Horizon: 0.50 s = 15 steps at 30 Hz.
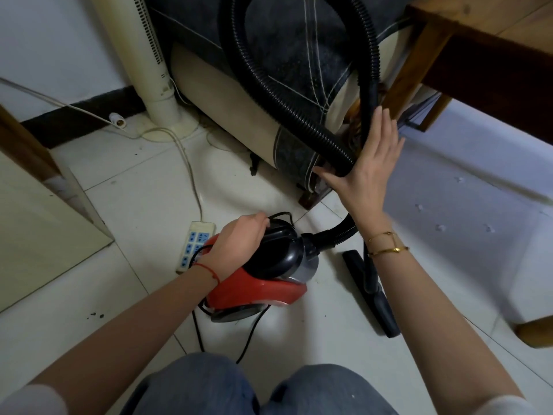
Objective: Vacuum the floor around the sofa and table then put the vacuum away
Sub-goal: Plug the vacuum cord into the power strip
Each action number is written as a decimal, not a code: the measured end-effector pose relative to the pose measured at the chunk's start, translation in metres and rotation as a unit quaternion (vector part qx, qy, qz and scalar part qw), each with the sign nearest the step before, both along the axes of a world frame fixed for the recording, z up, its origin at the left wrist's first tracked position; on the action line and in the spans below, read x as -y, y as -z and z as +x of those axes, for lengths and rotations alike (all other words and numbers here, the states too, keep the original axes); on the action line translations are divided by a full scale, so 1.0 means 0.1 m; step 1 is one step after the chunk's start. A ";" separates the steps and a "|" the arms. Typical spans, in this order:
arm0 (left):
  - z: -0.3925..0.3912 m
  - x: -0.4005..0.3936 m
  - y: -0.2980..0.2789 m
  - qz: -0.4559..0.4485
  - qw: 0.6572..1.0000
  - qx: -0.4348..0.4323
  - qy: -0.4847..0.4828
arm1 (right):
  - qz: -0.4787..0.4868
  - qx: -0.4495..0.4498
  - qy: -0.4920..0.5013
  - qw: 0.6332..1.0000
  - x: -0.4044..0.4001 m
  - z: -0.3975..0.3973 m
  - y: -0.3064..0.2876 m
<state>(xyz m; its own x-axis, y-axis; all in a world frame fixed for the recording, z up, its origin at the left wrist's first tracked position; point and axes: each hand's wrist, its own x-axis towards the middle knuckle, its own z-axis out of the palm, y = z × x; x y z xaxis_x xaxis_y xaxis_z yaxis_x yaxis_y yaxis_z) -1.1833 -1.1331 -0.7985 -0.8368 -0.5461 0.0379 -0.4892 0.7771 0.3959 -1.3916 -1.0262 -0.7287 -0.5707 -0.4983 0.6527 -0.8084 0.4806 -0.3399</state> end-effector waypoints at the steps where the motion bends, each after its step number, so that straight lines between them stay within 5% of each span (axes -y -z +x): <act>1: 0.02 0.01 -0.02 -0.006 1.000 0.000 -0.011 | 0.011 -0.030 -0.009 0.999 0.00 0.05 -0.04; 11: 0.52 0.22 -0.15 -0.088 0.992 -0.052 -0.070 | -0.104 -0.272 -0.213 0.933 0.36 0.92 -0.13; 15: 0.71 0.29 -0.16 -0.092 0.990 -0.064 -0.084 | 0.031 -0.210 -0.265 0.941 0.58 1.21 -0.01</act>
